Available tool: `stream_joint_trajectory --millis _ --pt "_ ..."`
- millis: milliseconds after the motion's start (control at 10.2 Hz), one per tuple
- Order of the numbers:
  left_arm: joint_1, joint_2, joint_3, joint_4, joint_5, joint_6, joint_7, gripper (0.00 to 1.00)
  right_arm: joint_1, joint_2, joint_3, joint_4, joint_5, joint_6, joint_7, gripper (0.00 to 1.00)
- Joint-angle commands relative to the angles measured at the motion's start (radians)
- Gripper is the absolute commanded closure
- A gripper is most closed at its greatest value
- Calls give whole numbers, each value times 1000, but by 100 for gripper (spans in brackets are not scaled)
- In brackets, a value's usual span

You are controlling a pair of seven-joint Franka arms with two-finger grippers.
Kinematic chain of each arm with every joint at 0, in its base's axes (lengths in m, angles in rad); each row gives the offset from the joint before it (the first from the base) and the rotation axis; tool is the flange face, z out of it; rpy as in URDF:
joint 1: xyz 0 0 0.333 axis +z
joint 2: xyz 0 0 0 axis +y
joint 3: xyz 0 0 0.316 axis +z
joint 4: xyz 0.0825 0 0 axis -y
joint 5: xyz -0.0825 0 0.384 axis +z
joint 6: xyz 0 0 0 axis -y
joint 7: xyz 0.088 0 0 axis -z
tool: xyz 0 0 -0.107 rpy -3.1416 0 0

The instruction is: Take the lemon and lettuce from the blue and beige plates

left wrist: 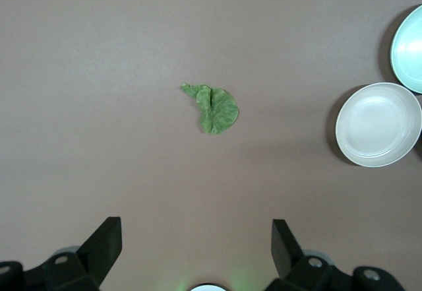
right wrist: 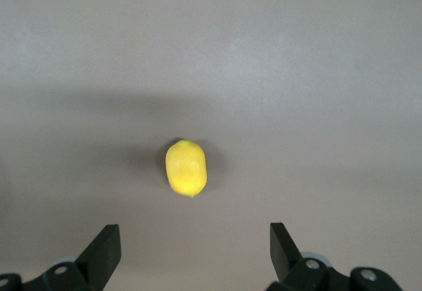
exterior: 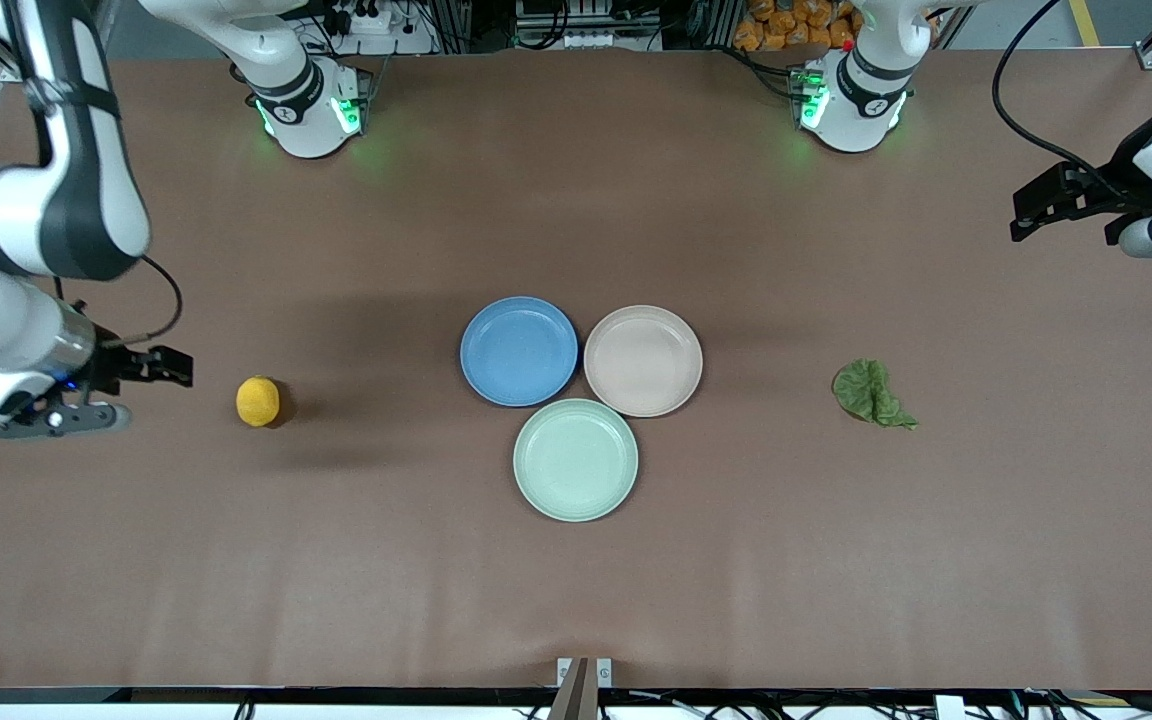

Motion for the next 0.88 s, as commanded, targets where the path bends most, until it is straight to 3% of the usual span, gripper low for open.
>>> stream_joint_trajectory --millis 0,293,782 --pt "17 -18 -14 -16 -18 5 25 0 -32 -56 29 37 28 -114 -13 0" --pt "16 -13 -14 -15 -21 8 27 0 -33 -63 28 129 28 -245 -13 0" --pt "22 -3 -12 1 -21 22 27 0 -45 -109 28 215 29 -351 -16 0"
